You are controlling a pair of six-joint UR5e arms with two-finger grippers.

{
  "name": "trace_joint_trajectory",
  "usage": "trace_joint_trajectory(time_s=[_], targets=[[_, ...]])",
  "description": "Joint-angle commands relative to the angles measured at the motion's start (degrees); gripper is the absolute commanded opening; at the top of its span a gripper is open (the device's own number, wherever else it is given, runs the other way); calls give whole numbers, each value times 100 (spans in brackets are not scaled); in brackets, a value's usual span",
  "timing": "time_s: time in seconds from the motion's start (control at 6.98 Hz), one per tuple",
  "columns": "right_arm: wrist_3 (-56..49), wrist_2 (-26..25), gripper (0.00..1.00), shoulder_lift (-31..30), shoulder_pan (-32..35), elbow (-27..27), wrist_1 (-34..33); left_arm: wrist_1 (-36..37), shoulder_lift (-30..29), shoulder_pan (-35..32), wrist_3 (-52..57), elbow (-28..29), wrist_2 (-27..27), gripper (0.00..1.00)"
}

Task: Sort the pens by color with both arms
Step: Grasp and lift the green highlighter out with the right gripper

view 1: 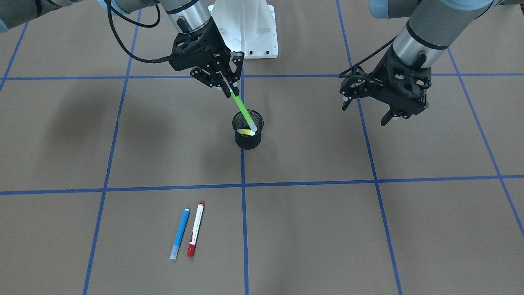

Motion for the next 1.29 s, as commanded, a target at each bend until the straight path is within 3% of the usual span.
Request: trace_joint_trajectory(time_s=[0.0,0.14,0.29,0.72,1.15], targets=[[0,3,0,160,288,293,-512,0,-10,3,-1,-5,0,99],[-9,-102,0,231,376,162,-628,0,-10,3,-1,-5,0,99],[-35,-607,0,345,385,-178,-620,0,-18,12,-1,4,0,99],[-255,-2031,0,977,368,-1583,-612,-9,-18,12,-1,4,0,99],[-194,-3289,0,1847,211,-3385,-533,-9,-1,12,-1,13,0,99]])
